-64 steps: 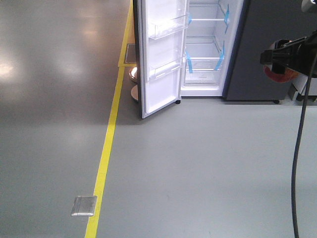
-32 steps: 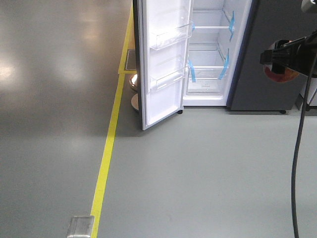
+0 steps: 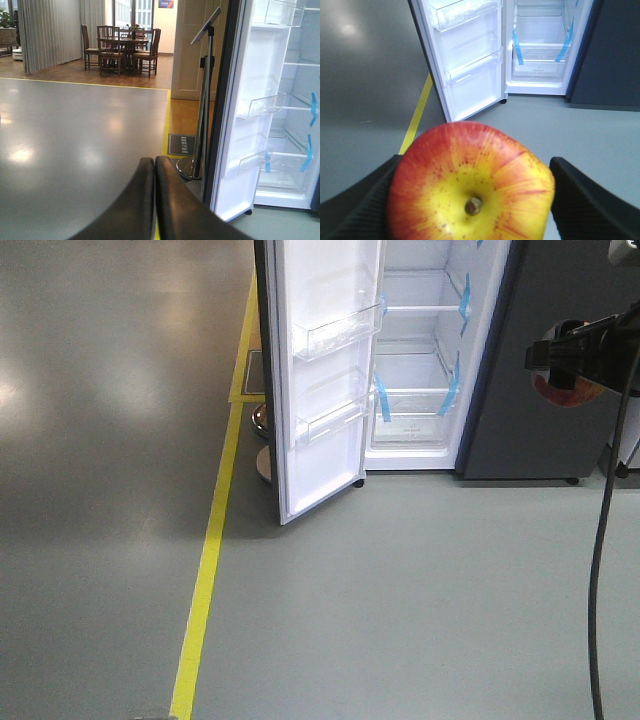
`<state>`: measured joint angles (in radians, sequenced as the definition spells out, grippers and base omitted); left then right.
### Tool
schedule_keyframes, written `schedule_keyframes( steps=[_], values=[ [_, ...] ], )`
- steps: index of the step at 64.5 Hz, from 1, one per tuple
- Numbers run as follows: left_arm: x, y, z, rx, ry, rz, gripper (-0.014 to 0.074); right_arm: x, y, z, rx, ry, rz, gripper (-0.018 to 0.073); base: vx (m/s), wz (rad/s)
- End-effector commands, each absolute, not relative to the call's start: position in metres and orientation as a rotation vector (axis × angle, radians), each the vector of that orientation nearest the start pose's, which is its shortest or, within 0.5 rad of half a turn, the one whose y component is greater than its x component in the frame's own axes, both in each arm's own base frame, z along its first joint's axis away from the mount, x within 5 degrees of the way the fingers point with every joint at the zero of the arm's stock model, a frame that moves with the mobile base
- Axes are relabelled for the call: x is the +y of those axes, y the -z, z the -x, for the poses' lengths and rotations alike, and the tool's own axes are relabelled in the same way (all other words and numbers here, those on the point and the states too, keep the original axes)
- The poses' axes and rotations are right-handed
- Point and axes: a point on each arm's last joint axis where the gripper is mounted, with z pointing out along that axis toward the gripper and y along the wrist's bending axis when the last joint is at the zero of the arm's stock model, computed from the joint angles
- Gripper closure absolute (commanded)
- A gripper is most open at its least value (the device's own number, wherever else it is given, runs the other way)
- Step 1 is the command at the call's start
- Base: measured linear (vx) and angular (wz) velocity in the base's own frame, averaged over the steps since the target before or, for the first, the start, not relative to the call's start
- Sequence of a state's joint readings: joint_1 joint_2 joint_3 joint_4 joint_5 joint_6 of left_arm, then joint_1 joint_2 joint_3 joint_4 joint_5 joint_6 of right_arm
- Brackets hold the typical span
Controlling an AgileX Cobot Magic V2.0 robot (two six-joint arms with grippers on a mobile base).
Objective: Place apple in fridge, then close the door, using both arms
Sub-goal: 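Drive up to the refrigerator opening with the apple held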
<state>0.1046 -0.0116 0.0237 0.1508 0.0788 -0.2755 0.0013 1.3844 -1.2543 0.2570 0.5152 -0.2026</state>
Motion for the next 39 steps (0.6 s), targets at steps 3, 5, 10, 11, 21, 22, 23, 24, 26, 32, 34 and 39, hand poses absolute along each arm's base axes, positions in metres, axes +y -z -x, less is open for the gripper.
schedule_keyframes(
  steps=[3,5,10,11,21,22,23,24,26,32,34,39],
  values=[
    [0.0056,-0.1967,-0.0561,1.505,0.029,0.176,0.0602,0.0109,-0.3993,-0.3082,1.977,-0.136,0.043,0.0564,0.17,-0.04],
    [0.0056,-0.1967,-0.0561,1.505,0.029,0.176,0.0602,0.0109,-0.3993,-0.3082,1.977,-0.136,0.043,0.0564,0.17,-0.04],
    [0.0056,-0.1967,-0.0561,1.505,0.029,0.176,0.0602,0.0109,-0.3993,-0.3082,1.977,-0.136,0.043,0.0564,0.16,-0.03],
    [0.0056,-0.1967,-0.0561,1.505,0.029,0.176,0.0602,0.0109,-0.3993,-0.3082,1.977,-0.136,0.043,0.0564,0.16,-0.03],
    [0.0056,-0.1967,-0.0561,1.505,0.029,0.176,0.0602,0.0109,-0.3993,-0.3082,1.977,-0.136,0.043,0.0564,0.15,-0.03],
    [0.0056,-0.1967,-0.0561,1.505,0.029,0.176,0.0602,0.0109,-0.3993,-0.3082,1.977,-0.136,0.043,0.0564,0.14,-0.01],
    [0.0056,-0.1967,-0.0561,1.505,0.029,0.176,0.0602,0.0109,-0.3993,-0.3082,1.977,-0.136,0.043,0.0564,0.14,-0.01],
    [0.0056,-0.1967,-0.0561,1.505,0.029,0.176,0.0602,0.0109,-0.3993,-0.3082,1.977,-0.136,0.043,0.0564,0.14,0.0],
    [0.0056,-0.1967,-0.0561,1.505,0.029,0.176,0.0602,0.0109,-0.3993,-0.3082,1.977,-0.136,0.043,0.0564,0.14,0.0],
    [0.0056,-0.1967,-0.0561,1.505,0.029,0.176,0.0602,0.0109,-0.3993,-0.3082,1.977,-0.136,0.043,0.0564,0.14,0.0],
    [0.0056,-0.1967,-0.0561,1.505,0.029,0.176,0.0602,0.0109,-0.3993,-0.3082,1.977,-0.136,0.043,0.0564,0.14,0.02],
    [0.0056,-0.1967,-0.0561,1.505,0.029,0.176,0.0602,0.0109,-0.3993,-0.3082,1.977,-0.136,0.043,0.0564,0.14,0.02]
  ],
)
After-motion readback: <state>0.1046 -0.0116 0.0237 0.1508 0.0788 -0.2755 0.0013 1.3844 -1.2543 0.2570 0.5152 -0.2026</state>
